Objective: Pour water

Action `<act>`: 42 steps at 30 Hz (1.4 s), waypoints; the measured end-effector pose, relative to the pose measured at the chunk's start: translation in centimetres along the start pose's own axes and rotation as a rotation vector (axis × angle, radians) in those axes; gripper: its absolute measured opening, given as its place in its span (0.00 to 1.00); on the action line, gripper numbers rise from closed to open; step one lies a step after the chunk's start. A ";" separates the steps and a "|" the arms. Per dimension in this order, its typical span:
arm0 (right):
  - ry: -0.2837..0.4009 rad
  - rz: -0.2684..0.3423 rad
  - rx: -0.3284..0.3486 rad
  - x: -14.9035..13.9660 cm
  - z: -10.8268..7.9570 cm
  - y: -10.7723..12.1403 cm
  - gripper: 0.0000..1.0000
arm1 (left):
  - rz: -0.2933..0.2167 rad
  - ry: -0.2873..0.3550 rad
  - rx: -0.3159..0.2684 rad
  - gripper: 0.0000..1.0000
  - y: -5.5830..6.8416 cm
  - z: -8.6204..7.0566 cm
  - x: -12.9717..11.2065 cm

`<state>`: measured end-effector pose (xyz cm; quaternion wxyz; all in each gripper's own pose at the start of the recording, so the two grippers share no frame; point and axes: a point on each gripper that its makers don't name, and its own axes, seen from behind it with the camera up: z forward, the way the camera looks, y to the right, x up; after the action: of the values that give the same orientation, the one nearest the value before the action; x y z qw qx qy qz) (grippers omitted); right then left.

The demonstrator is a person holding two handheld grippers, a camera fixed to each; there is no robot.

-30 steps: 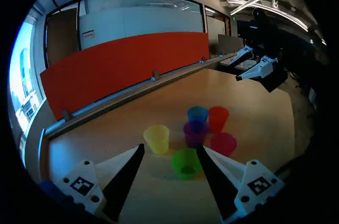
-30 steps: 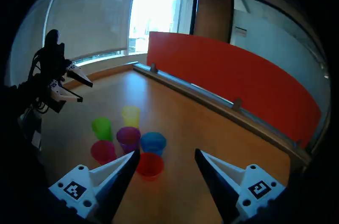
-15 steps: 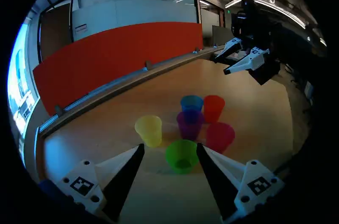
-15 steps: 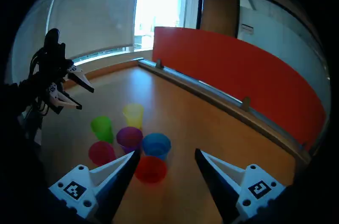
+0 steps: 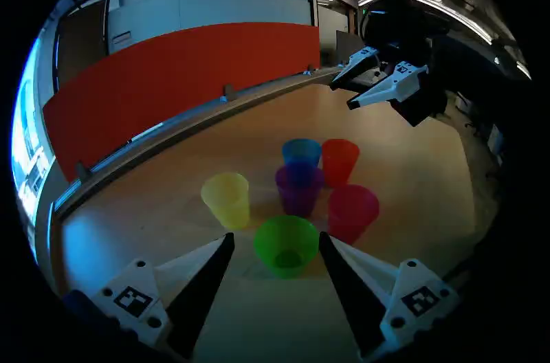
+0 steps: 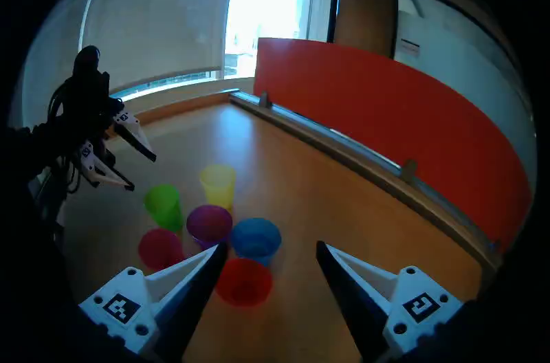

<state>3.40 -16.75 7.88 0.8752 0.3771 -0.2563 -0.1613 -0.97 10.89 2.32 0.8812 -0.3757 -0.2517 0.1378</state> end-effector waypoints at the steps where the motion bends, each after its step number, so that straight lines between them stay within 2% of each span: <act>1: -0.002 -0.001 0.001 -0.1 0.1 0.0 1.00 | -0.001 -0.002 -0.006 0.91 0.1 0.1 -0.1; 5: -0.010 -0.007 0.004 -0.3 0.5 0.1 1.00 | 0.002 -0.015 -0.022 0.91 0.6 0.7 -0.8; 17: -0.023 -0.024 0.012 -0.5 1.7 0.1 1.00 | 0.026 -0.054 -0.037 0.91 1.0 2.3 -2.8; 29: -0.035 -0.026 0.020 -0.7 2.8 0.3 1.00 | 0.030 -0.063 -0.036 0.91 0.6 4.0 -3.9; 42: -0.050 -0.028 0.027 -1.3 3.9 0.6 1.00 | 0.029 -0.055 -0.047 0.91 0.4 5.6 -3.8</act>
<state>0.19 -17.93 10.17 0.8611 0.3883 -0.2750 -0.1794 -7.27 12.83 4.07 0.8628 -0.3962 -0.2733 0.1550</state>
